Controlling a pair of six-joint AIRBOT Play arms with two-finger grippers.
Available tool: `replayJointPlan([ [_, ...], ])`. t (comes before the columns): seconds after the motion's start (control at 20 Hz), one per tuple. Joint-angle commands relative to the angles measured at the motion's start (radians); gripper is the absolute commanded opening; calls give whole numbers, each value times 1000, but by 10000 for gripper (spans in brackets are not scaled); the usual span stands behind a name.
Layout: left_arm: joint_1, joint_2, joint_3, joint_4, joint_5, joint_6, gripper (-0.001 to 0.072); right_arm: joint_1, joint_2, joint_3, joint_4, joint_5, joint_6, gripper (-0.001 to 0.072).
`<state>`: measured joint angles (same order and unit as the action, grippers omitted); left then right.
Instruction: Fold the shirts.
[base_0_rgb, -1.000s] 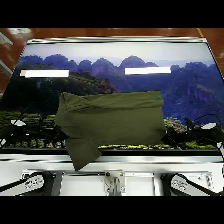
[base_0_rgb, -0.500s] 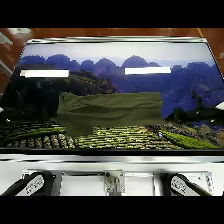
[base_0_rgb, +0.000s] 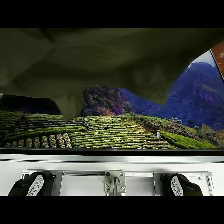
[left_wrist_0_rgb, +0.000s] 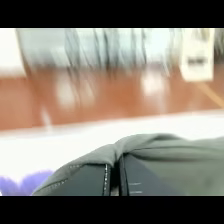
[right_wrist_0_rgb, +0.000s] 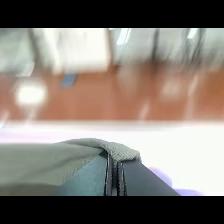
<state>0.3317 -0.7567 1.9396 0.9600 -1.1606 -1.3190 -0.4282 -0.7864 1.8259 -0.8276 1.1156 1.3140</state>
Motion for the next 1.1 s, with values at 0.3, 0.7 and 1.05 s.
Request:
replayJointPlan([
  [0.3, 0, 116, 180, 145, -150, -134, 39, 1, 151, 155, -353, 252, 161, 62],
  [0.7, -2, 105, -212, 148, -440, -117, 39, 1, -61, 137, -430, 739, 153, 61],
  [1.05, -2, -108, -632, 112, -274, 19, 39, 129, -383, -243, -491, 597, 145, 61],
])
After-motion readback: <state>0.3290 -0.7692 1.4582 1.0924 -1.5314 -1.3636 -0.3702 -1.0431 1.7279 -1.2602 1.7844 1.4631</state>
